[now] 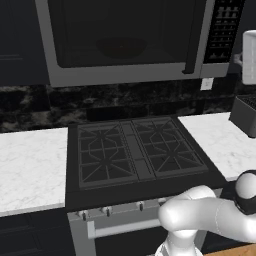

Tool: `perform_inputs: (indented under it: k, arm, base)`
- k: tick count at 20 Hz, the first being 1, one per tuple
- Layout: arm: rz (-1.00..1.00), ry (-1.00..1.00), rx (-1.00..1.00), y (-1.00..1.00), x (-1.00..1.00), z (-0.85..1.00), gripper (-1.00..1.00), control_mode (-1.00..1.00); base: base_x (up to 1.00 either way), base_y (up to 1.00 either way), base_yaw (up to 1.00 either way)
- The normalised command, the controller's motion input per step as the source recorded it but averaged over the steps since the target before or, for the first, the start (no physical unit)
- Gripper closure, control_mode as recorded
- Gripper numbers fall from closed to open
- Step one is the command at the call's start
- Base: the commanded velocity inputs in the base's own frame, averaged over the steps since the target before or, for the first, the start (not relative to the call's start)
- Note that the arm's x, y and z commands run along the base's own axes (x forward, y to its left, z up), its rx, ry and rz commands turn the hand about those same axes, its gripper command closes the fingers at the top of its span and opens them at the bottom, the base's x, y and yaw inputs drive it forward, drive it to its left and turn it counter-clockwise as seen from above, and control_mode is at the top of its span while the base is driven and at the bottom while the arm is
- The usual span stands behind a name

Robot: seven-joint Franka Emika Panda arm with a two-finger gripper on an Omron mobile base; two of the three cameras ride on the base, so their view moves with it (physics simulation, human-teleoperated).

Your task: Open the microwave, place the bowl with waffle inside the microwave, then close the microwave door and turn it on.

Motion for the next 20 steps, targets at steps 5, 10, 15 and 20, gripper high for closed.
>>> perform_inputs:
  k: [5, 10, 15, 20]
  arm:
    - [-0.03, 0.0, 0.0, -0.08, 0.31, -0.02, 1.0, -1.0]
    - [-0.02, 0.0, 0.0, -0.09, 0.27, -0.04, 1.0, -1.0]
    - [-0.02, 0.0, 0.0, -0.07, 0.22, -0.05, 1.0, -1.0]
    - [-0.01, 0.0, 0.0, -0.01, 0.22, 0.0, 1.0, -1.0]
  base:
    - [0.0, 0.0, 0.0]
    - [0.0, 0.0, 0.0]
    - [0.0, 0.0, 0.0]
    - [0.0, 0.0, 0.0]
